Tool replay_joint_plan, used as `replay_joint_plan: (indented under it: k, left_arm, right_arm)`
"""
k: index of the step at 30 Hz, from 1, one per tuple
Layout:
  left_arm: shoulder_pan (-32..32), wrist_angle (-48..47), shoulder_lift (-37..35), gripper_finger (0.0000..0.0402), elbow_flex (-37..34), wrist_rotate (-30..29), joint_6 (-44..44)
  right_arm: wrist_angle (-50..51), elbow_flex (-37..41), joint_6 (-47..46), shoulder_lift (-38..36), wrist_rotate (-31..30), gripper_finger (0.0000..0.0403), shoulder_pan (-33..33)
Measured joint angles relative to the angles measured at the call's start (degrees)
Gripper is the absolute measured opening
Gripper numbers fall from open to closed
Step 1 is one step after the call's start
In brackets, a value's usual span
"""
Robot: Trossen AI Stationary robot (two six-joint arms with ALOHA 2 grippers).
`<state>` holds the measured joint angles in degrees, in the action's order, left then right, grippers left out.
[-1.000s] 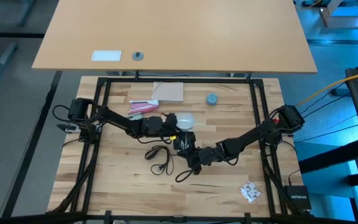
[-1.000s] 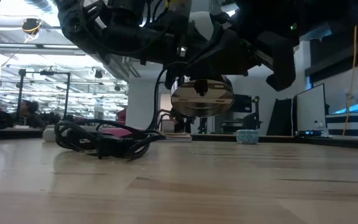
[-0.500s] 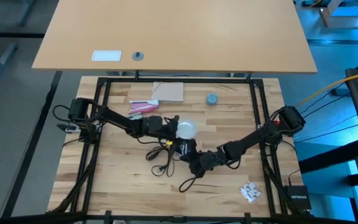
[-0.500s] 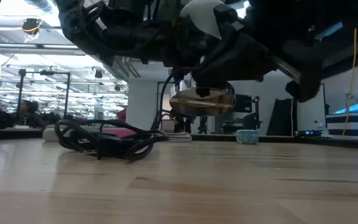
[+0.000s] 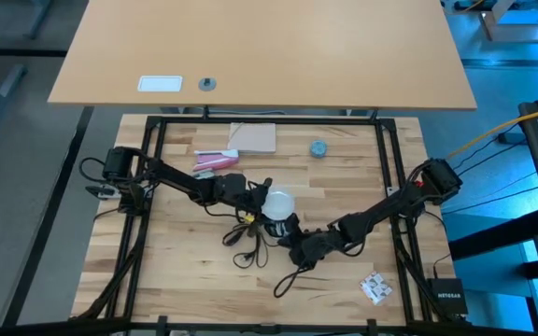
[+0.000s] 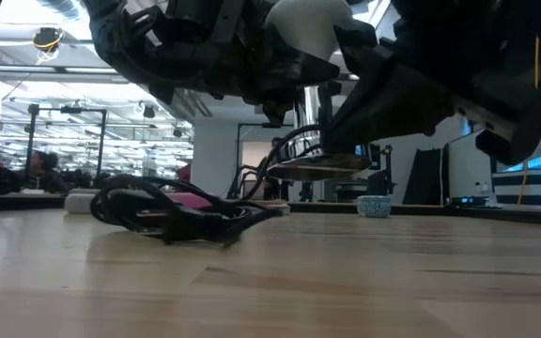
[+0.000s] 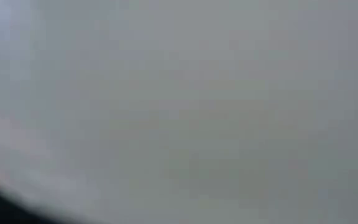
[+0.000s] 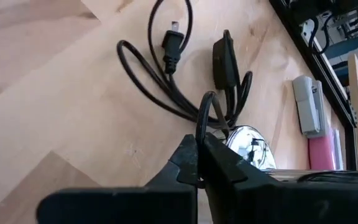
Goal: Screw lightbulb
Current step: Insert the white lightbulb into the desk lamp
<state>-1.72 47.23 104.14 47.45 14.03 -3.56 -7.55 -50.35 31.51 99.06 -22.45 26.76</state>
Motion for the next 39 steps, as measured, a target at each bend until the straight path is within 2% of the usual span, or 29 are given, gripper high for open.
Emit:
replay_joint_plan:
  k: [11, 17, 31, 39]
  left_arm:
    - [0.0, -0.4, -0.2, 0.0139, 0.2, 0.2, 0.8]
    - [0.0, 2.1, -0.1, 0.0139, 0.0, 2.9, 2.3]
    - [0.1, 1.2, 0.0, 0.0141, -0.1, 3.1, 1.8]
    - [0.0, 1.4, 0.0, 0.0141, -0.1, 3.3, 1.1]
  right_arm:
    - [11.5, 0.0, -2.7, -6.8, -1.0, 0.0008, 1.3]
    - [14.6, 0.0, -2.8, -8.5, -1.2, 0.0008, 1.4]
    - [22.9, 0.0, -7.3, -8.6, -9.0, 0.0008, 1.5]
    - [23.9, 0.1, -7.8, -8.6, -13.4, 0.0008, 1.5]
